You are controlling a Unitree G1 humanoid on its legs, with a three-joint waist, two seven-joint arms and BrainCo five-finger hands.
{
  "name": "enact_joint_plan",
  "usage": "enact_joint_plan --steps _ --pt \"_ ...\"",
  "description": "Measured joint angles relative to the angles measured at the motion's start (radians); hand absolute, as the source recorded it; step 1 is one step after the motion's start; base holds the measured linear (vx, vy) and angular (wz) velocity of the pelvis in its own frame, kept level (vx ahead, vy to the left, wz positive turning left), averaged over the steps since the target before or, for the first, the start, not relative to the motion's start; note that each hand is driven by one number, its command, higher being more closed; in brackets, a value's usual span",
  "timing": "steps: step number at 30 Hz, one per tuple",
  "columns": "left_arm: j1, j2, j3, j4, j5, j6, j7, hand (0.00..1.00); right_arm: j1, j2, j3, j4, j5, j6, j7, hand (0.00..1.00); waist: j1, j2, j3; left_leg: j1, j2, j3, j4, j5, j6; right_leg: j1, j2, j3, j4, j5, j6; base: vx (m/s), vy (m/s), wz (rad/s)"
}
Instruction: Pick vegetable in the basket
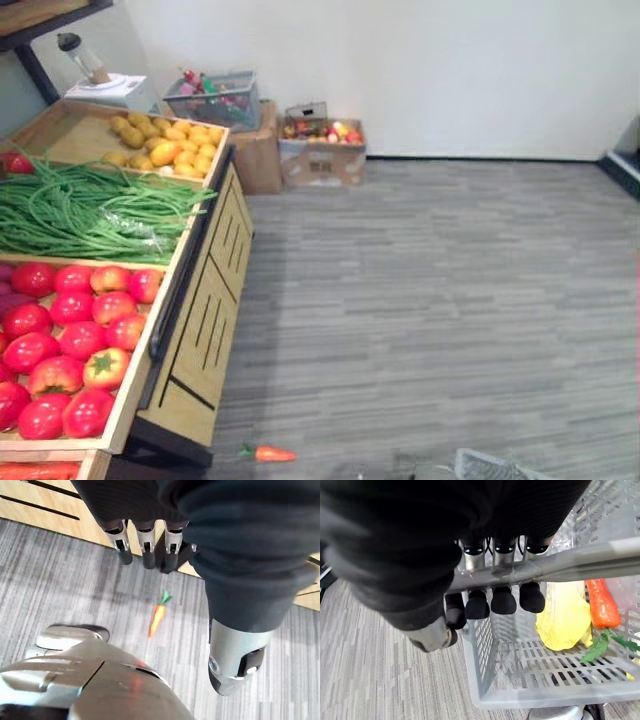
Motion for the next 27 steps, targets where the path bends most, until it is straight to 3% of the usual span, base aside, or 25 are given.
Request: enact_joint_plan --steps 2,3,6,8,10,15,17,18,21,23,24,27 --pt "-0.002 -0.002 0.016 -0.002 0.0 0.004 0.0 0.0 0.0 0.019 0.008 0.0 0.004 0.002 0.0 1.0 -0.003 -0.003 -0.001 0.017 -0.001 -0.007 -0.037 0.009 -0.015 -0.023 0.048 -0.049 -0.223 0.038 0.016 0.35 -0.114 0.35" --pt "-0.008 -0.01 0.028 0.007 0.0 0.007 0.0 0.0 0.011 0.015 -0.002 0.0 0.005 0.007 -0.001 1.0 -0.013 0.01 -0.002 0.018 0.005 -0.041 -0.045 0.01 -0.024 -0.001 0.061 -0.057 -0.274 0.102 0.021 0.39 -0.148 0.54" --pt "-0.023 -0.058 0.072 -0.009 0.01 0.002 -0.002 0.0 0.019 -0.014 -0.048 -0.003 0.006 0.007 -0.02 1.0 -0.001 0.065 -0.008 0.024 0.038 -0.058 -0.08 0.053 -0.062 0.02 0.083 -0.099 -0.296 0.089 0.002 0.29 -0.112 0.3" --pt "-0.026 -0.071 0.09 -0.014 0.021 0.002 -0.001 0.0 0.007 -0.024 -0.058 -0.006 0.007 0.005 -0.02 1.0 -0.004 0.076 -0.007 0.033 0.047 -0.061 -0.09 0.087 -0.08 0.05 0.09 -0.123 -0.318 0.085 -0.006 0.25 -0.11 0.24" --pt "-0.031 -0.072 0.093 -0.02 0.021 0.001 -0.001 0.0 0.008 -0.022 -0.062 -0.005 0.008 0.001 -0.018 1.0 -0.007 0.069 -0.004 0.028 0.047 -0.088 -0.052 0.112 -0.085 0.1 0.086 -0.151 -0.352 0.08 -0.012 0.16 -0.098 0.42" --pt "-0.029 -0.073 0.097 -0.063 0.016 0.0 0.004 0.0 0.006 0.004 -0.055 -0.005 0.008 -0.012 -0.017 1.0 0.006 0.05 -0.008 -0.117 0.039 -0.141 0.265 0.153 -0.112 0.203 0.072 -0.192 -0.436 0.075 -0.019 0.07 -0.068 0.29" --pt "-0.03 -0.072 0.098 -0.063 -0.012 0.0 0.006 0.0 0.006 0.004 -0.057 -0.008 0.009 -0.018 -0.017 1.0 0.019 0.035 -0.002 -0.146 0.028 -0.135 0.355 0.22 -0.118 0.247 0.055 -0.192 -0.467 0.074 -0.021 0.05 -0.042 0.06" --pt "-0.03 -0.072 0.098 -0.063 -0.022 -0.001 0.008 0.0 0.007 0.007 -0.057 -0.008 0.009 -0.018 -0.017 1.0 0.019 0.032 -0.001 -0.15 0.029 -0.131 0.371 0.22 -0.112 0.259 0.045 -0.193 -0.478 0.074 -0.021 0.03 -0.025 0.12" --pt "-0.028 -0.081 0.117 -0.063 -0.023 -0.017 0.024 0.0 0.006 0.009 -0.063 -0.011 0.01 -0.023 -0.018 1.0 0.013 0.035 -0.001 -0.158 0.067 -0.046 0.24 0.145 -0.086 0.275 0.03 -0.205 -0.501 0.07 -0.018 0.01 0.024 0.18" --pt "-0.027 -0.081 0.129 -0.061 -0.022 -0.019 0.033 0.0 0.003 0.01 -0.062 -0.008 0.019 -0.029 -0.018 1.0 0.013 0.038 -0.002 -0.142 0.075 -0.022 0.046 0.17 -0.072 0.263 0.024 -0.208 -0.497 0.068 0.0 -0.01 0.17 -0.01" --pt "-0.026 -0.085 0.128 -0.044 -0.021 -0.019 0.041 0.0 0.004 0.005 -0.062 -0.007 0.03 -0.031 -0.019 1.0 0.012 0.055 -0.009 -0.141 0.074 -0.024 -0.034 0.245 -0.065 0.255 0.033 -0.204 -0.497 0.066 0.023 -0.02 0.194 -0.15" --pt "-0.027 -0.073 0.116 -0.018 -0.019 -0.018 0.04 0.0 0.002 0.005 -0.062 0.005 0.029 -0.03 -0.019 1.0 -0.002 0.06 -0.024 -0.108 0.066 0.002 -0.11 0.187 -0.083 0.257 0.027 -0.185 -0.534 0.093 0.056 0.06 0.262 -0.17"
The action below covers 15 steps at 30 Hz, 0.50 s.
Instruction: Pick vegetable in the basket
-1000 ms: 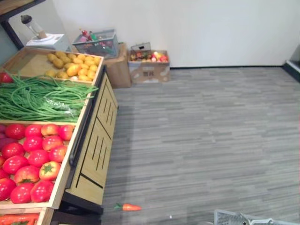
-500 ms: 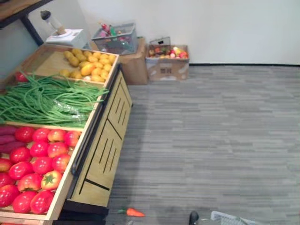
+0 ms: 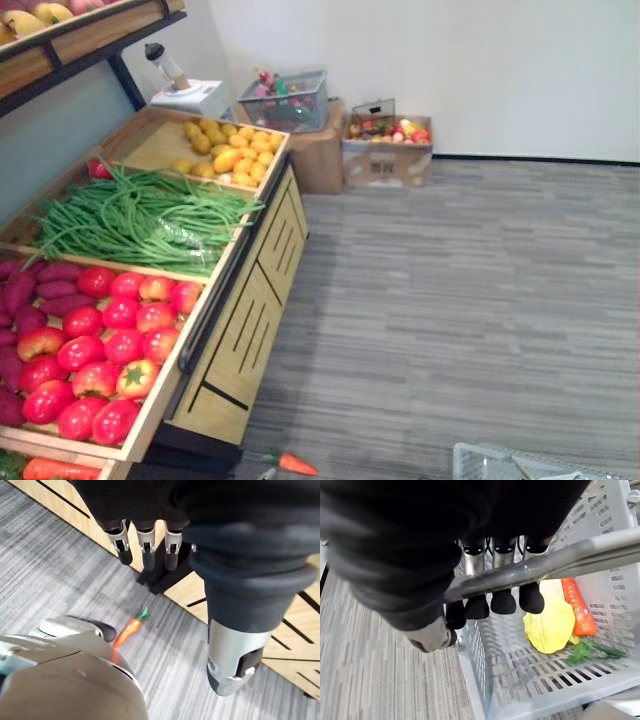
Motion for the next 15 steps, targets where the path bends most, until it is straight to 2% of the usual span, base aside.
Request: enact_joint_plan --steps 1,4,6,8,15 --pt "0.0 0.018 -0.01 0.004 0.001 -0.001 0.001 0.0 0.002 0.013 0.004 0.004 -0.001 0.0 0.001 1.0 -0.001 -0.026 -0.002 -0.001 -0.03 0.016 -0.013 0.001 0.009 0.0 -0.021 0.016 -0.024 0.022 0.013 0.06 0.166 -0.24" --pt "0.005 0.043 -0.032 0.014 0.002 0.0 0.001 0.0 0.007 0.023 0.007 0.039 -0.001 0.004 0.002 1.0 0.0 -0.051 -0.016 0.009 -0.082 0.055 -0.021 -0.01 0.034 -0.001 -0.067 0.048 -0.054 0.042 0.036 0.09 0.232 -0.29" --pt "0.005 0.052 -0.072 0.016 0.006 -0.001 -0.001 0.0 0.013 0.027 0.007 0.048 -0.001 0.009 0.008 1.0 0.0 -0.049 -0.017 0.029 -0.112 0.079 -0.041 -0.013 0.039 0.0 -0.093 0.069 -0.058 0.046 0.042 0.07 0.153 -0.23" --pt "0.003 0.056 -0.101 0.02 0.007 -0.002 -0.002 0.0 0.013 0.028 0.007 0.069 -0.002 0.014 0.02 1.0 -0.001 -0.048 -0.021 0.039 -0.125 0.083 -0.05 -0.016 0.044 0.0 -0.097 0.077 -0.067 0.048 0.046 0.07 0.086 -0.14" --pt "-0.007 0.06 -0.139 0.055 -0.003 -0.016 -0.02 0.0 0.013 0.018 -0.017 0.116 0.012 0.023 0.025 1.0 -0.002 -0.02 -0.028 0.056 -0.105 0.089 -0.076 -0.016 0.044 0.0 -0.072 0.082 -0.074 0.048 0.046 0.05 -0.022 -0.08"
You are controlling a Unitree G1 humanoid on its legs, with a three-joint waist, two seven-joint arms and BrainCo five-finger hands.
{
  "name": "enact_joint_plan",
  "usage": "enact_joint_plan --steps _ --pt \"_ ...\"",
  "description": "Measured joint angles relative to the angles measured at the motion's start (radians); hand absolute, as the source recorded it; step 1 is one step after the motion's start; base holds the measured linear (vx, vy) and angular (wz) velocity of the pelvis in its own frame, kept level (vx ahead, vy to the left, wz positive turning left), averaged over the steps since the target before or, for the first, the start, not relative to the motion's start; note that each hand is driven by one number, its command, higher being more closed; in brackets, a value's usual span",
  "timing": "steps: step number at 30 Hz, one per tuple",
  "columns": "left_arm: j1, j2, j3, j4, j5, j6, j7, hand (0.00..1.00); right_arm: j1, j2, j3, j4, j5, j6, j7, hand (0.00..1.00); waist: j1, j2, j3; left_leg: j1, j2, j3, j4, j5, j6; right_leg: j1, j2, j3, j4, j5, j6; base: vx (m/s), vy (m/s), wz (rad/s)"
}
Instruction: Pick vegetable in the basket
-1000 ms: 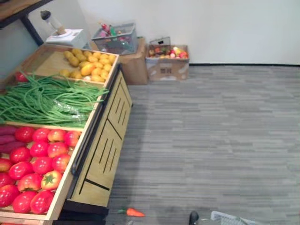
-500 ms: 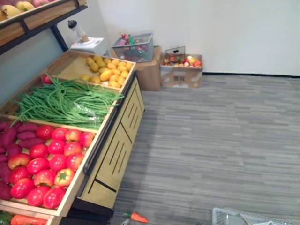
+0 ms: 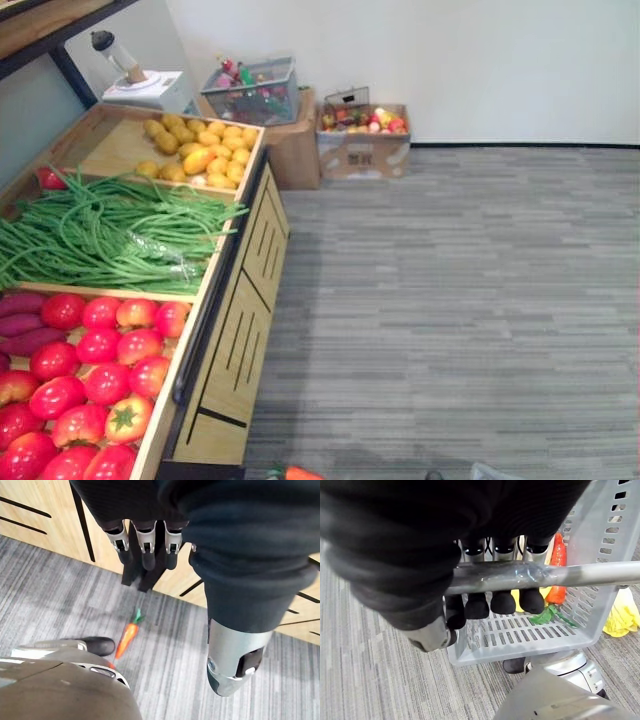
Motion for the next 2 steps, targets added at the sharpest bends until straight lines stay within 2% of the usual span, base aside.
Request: enact_joint_plan --steps 2 --pt "0.0 0.0 0.0 0.01 -0.001 0.0 -0.012 0.0 0.0 -0.001 -0.021 0.001 0.032 -0.002 0.005 1.0 -0.002 0.001 -0.001 0.005 0.003 0.003 -0.005 0.0 0.0 0.002 0.005 0.002 -0.005 0.0 0.0 0.01 -0.03 -0.04"
